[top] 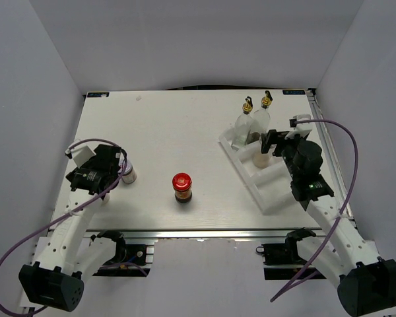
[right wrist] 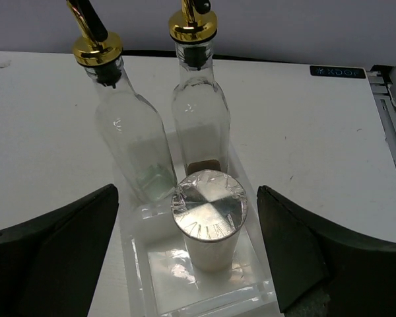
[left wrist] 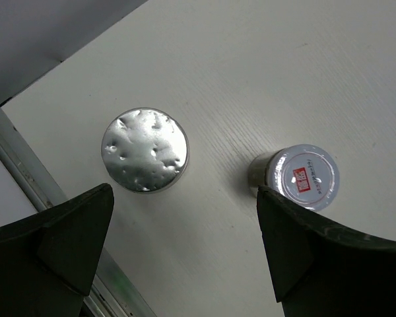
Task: Organize the condiment bottles
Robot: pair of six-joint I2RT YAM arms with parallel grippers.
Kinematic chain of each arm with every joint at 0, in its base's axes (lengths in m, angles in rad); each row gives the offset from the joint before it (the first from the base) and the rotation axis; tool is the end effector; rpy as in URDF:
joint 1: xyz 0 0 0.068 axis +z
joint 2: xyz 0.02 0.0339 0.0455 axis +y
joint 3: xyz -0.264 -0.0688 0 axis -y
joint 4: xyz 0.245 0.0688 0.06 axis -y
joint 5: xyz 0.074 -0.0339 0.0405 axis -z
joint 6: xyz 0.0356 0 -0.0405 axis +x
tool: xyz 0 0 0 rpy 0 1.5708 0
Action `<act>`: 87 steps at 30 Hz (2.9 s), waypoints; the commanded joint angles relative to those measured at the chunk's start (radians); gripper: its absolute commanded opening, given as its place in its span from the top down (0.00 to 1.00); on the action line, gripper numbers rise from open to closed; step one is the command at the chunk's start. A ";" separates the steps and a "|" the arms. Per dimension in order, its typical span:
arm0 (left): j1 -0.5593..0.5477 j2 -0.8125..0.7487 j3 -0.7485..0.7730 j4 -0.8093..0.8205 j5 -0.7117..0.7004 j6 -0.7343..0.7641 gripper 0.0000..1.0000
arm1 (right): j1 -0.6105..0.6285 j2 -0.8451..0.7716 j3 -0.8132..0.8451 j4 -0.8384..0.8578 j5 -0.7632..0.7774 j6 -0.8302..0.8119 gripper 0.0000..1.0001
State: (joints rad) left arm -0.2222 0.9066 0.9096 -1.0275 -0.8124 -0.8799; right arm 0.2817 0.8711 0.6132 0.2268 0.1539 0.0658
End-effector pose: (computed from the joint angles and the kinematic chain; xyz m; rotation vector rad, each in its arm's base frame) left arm 0.1552 -0.0086 0.2980 -0.9732 2.0211 0.4894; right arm 0.2045 0.0535 0.3076 -0.0535 1.6026 0.1465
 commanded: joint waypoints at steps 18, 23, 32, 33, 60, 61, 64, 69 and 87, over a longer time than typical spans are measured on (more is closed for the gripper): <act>0.388 0.061 -0.140 0.241 0.200 0.094 0.05 | -0.004 -0.050 -0.009 0.043 -0.014 0.005 0.11; 0.400 0.091 -0.133 0.248 0.223 0.107 0.28 | -0.003 -0.070 -0.020 0.046 0.001 0.002 0.11; 0.400 0.008 -0.061 0.303 0.380 0.193 0.83 | -0.004 -0.109 -0.023 0.020 0.078 0.032 0.11; 0.399 0.002 -0.043 0.305 0.396 0.196 0.91 | -0.004 -0.113 -0.024 0.019 0.087 0.038 0.11; -0.624 0.548 0.603 0.543 0.383 0.538 1.00 | -0.251 -0.055 0.034 -0.168 0.319 0.284 0.11; -0.664 0.581 0.632 0.534 0.393 0.564 1.00 | -0.269 -0.058 0.034 -0.173 0.317 0.290 0.11; -0.698 0.679 0.713 0.556 0.473 0.587 1.00 | -0.321 -0.072 0.023 -0.179 0.305 0.307 0.11; -0.733 0.787 0.793 0.604 0.599 0.607 1.00 | -0.349 -0.087 0.008 -0.178 0.286 0.310 0.11; -0.744 1.202 1.147 0.575 0.714 0.616 1.00 | -0.372 -0.083 -0.018 -0.153 0.251 0.296 0.11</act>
State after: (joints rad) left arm -0.9607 2.1227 1.9900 -0.4721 -0.1188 -0.2703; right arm -0.0814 0.7979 0.6052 0.0315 0.4141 0.3599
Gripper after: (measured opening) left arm 0.693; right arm 0.895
